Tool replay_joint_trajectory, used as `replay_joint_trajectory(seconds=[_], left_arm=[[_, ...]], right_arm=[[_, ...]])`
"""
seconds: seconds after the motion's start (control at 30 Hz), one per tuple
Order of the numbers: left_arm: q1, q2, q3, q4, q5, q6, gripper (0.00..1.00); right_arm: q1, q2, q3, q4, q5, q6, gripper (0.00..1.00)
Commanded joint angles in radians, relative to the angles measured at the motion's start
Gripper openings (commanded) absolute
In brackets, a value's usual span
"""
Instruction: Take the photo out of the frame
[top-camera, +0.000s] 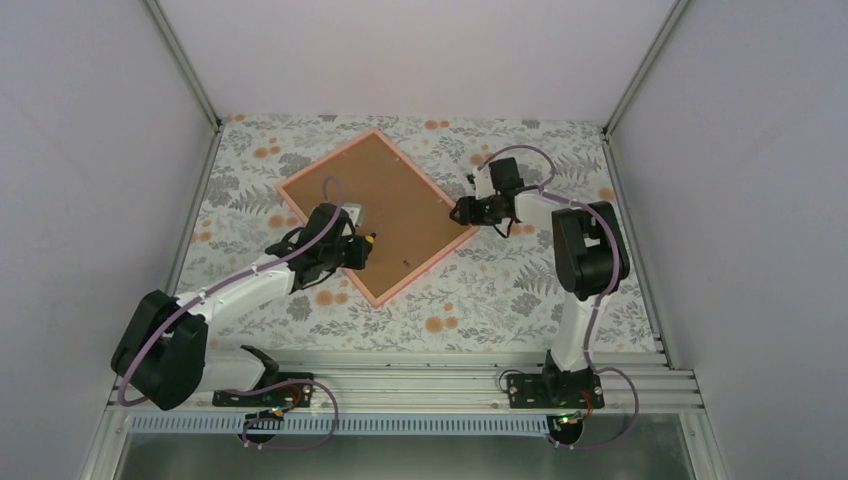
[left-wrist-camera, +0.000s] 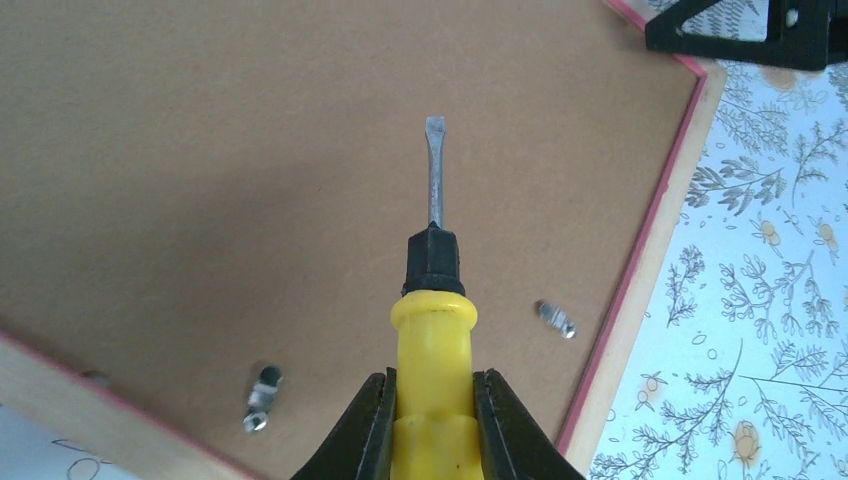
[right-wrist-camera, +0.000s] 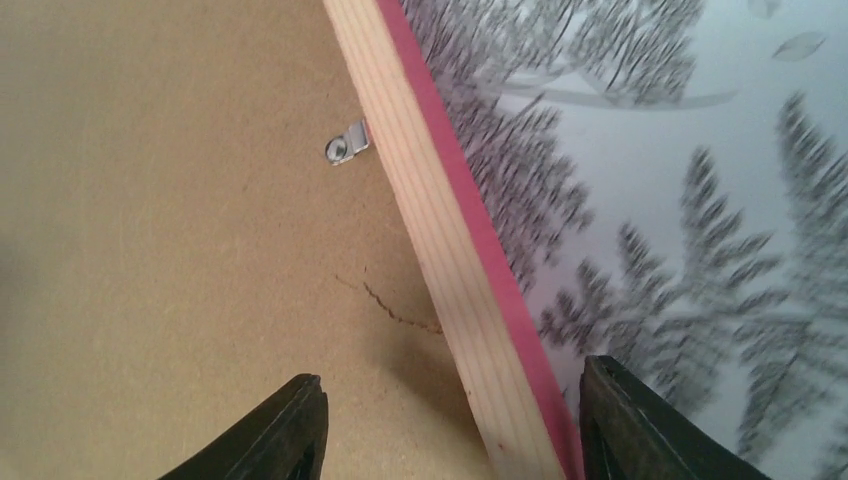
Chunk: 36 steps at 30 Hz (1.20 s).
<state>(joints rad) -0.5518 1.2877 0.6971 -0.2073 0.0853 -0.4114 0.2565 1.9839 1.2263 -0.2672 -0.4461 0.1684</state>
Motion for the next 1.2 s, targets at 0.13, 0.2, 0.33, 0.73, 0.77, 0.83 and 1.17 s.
replay_joint_trajectory(seconds=[0.13, 0.2, 0.33, 0.73, 0.77, 0.83, 1.17], left_arm=[[0.002, 0.007, 0.007, 0.039, 0.082, -0.003, 0.02], [-0.002, 0.01, 0.005, 0.039, 0.093, 0.0, 0.02], [-0.019, 0.024, 0.008, 0.035, 0.108, 0.003, 0.02], [-0.088, 0.043, 0.01, 0.034, 0.091, -0.01, 0.02], [-0.091, 0.044, 0.01, 0.035, 0.091, -0.012, 0.02], [-0.099, 0.045, 0.006, 0.037, 0.089, -0.014, 0.02], [-0.13, 0.08, 0.011, 0.052, 0.089, -0.02, 0.02]], right_arm=[[0.076, -0.119, -0.187, 0.018, -0.072, 0.029, 0.53], [0.096, -0.154, -0.233, 0.046, -0.08, 0.051, 0.52], [0.145, -0.201, -0.305, 0.075, -0.069, 0.09, 0.51], [0.333, -0.343, -0.415, 0.101, -0.016, 0.202, 0.47], [0.348, -0.354, -0.422, 0.104, -0.006, 0.212, 0.47], [0.36, -0.366, -0.426, 0.101, 0.011, 0.221, 0.47], [0.376, -0.357, -0.36, 0.055, 0.201, 0.228, 0.45]])
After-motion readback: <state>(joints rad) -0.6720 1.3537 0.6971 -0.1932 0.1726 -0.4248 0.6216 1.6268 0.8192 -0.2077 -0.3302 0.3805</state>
